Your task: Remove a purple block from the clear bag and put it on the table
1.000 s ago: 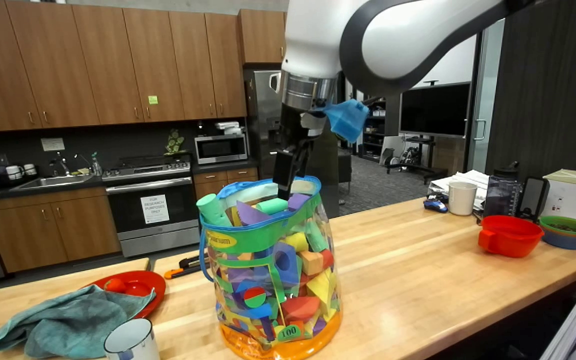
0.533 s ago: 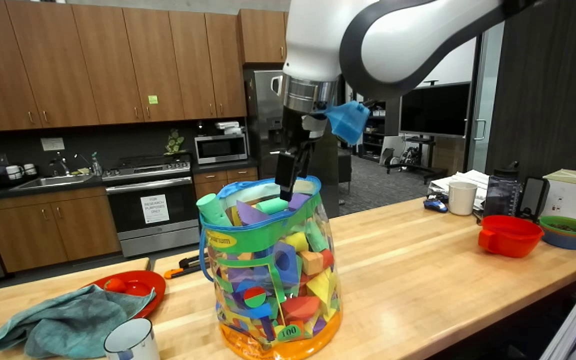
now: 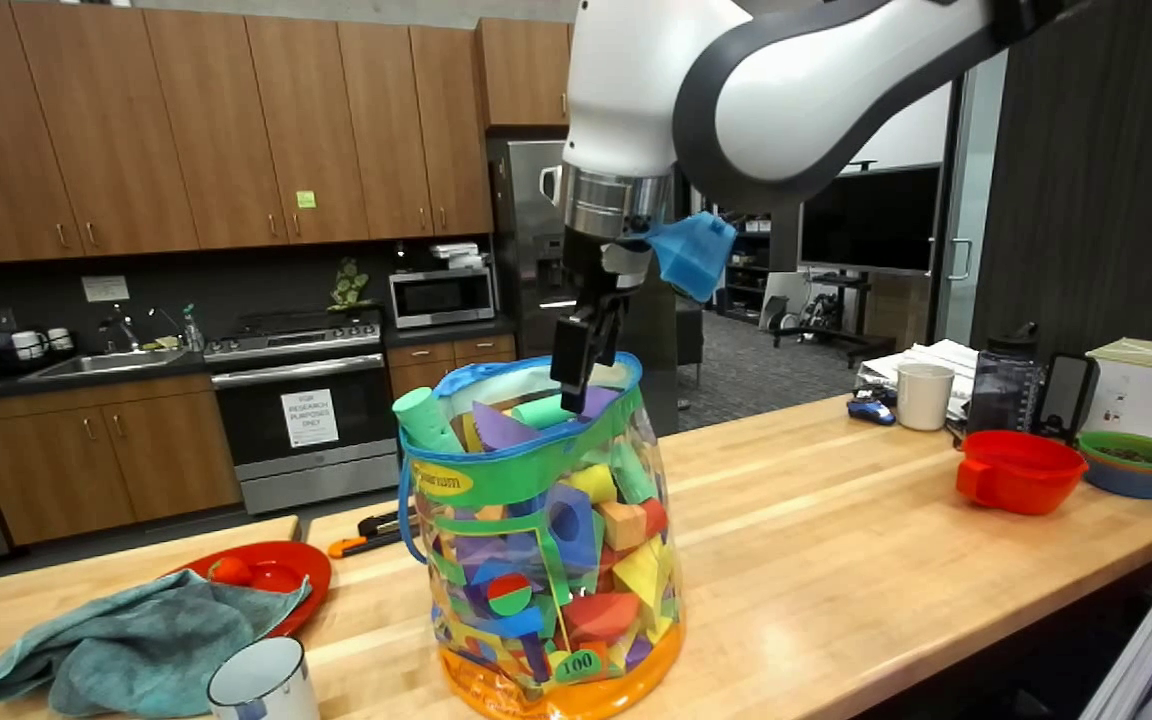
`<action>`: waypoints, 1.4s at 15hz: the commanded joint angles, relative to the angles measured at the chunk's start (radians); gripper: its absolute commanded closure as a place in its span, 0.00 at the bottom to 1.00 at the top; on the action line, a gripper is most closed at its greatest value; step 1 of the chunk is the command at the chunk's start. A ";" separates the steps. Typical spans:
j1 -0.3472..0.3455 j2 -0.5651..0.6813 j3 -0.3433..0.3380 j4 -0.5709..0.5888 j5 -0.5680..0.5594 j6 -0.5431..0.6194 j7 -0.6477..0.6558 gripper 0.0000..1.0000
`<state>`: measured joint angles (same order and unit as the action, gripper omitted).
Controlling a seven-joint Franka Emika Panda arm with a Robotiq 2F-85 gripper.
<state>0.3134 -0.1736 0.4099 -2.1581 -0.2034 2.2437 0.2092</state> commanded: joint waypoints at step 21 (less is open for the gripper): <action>-0.005 0.054 -0.016 0.063 -0.115 -0.061 0.073 0.84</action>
<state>0.2989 -0.1085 0.3895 -2.1390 -0.2933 2.2375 0.2665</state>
